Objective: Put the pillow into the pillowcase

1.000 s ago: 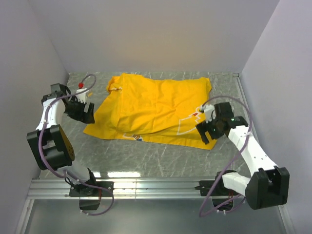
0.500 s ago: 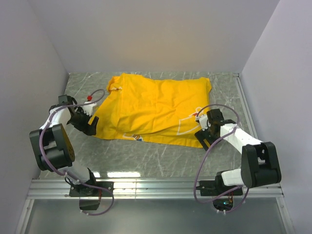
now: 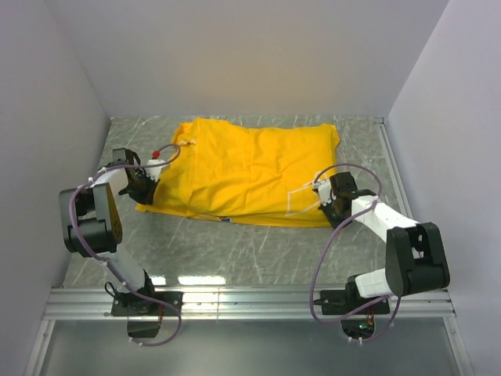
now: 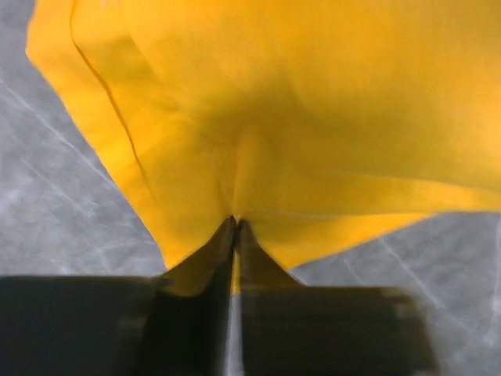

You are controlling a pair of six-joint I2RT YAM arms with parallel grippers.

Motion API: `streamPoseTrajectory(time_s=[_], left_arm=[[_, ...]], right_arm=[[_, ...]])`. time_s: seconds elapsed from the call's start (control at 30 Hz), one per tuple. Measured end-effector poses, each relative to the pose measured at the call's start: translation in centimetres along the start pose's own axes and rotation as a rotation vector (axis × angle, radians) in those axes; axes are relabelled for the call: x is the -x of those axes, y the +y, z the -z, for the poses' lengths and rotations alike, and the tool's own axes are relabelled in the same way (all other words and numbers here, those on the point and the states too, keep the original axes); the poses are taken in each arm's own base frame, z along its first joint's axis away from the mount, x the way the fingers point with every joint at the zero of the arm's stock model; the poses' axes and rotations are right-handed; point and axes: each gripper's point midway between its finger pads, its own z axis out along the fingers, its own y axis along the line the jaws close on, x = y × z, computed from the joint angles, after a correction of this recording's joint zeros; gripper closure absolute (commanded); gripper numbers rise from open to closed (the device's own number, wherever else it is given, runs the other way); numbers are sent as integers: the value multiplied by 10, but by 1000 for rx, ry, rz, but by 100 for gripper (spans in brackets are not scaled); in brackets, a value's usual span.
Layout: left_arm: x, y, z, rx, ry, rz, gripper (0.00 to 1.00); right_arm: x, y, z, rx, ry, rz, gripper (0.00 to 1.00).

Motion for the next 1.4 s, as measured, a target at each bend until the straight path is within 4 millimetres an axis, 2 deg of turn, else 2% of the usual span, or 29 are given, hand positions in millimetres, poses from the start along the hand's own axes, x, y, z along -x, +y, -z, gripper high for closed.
streamPoseTrajectory(time_s=[0.07, 0.13, 0.23, 0.3, 0.4, 0.47, 0.53, 0.6, 0.67, 0.8, 0.9, 1.0, 1.07, 1.1, 1.13, 1.2, 1.3, 1.33, 1.37, 1.4], left_arm=[[-2, -3, 4, -36, -9, 20, 100], [-2, -4, 16, -89, -26, 80, 100], [20, 9, 49, -128, -130, 175, 100], [48, 20, 84, -123, -244, 211, 100], [99, 31, 150, -65, -435, 199, 100], [133, 33, 200, -8, -576, 175, 100], [160, 29, 247, 40, -703, 150, 100], [179, 18, 292, 81, -820, 133, 100], [188, 9, 333, 129, -921, 139, 100], [195, -18, 420, 266, -1134, 126, 100], [195, -41, 474, 370, -1271, 79, 100], [193, -64, 512, 442, -1368, 22, 100], [193, -69, 520, 460, -1394, 3, 100], [193, -67, 518, 461, -1396, 1, 100], [193, -63, 511, 456, -1390, 7, 100], [192, -48, 484, 422, -1349, 47, 100], [198, -18, 417, 331, -1238, 117, 100], [201, -5, 385, 295, -1183, 147, 100], [205, 7, 352, 258, -1126, 176, 100], [208, 18, 321, 228, -1071, 206, 94]], right_arm=[[1, 0, 8, 13, -20, -26, 100], [8, -3, 25, 16, -66, -58, 100], [43, -19, 71, 1, -206, -110, 100], [77, -35, 110, -29, -339, -136, 100], [126, -67, 182, -111, -555, -170, 100], [149, -86, 230, -168, -678, -195, 100], [161, -100, 273, -220, -777, -220, 100], [164, -112, 310, -274, -857, -247, 100], [161, -119, 352, -334, -947, -273, 100], [144, -115, 424, -450, -1125, -275, 100], [124, -110, 461, -535, -1214, -285, 100], [110, -107, 484, -598, -1273, -290, 100], [109, -110, 486, -618, -1282, -291, 100], [111, -112, 480, -620, -1276, -290, 100], [115, -115, 470, -614, -1260, -289, 100], [127, -122, 432, -574, -1188, -285, 100], [156, -136, 346, -457, -1019, -284, 100], [168, -142, 311, -408, -949, -291, 100], [176, -146, 287, -374, -901, -297, 98], [189, -151, 252, -327, -832, -310, 85]])
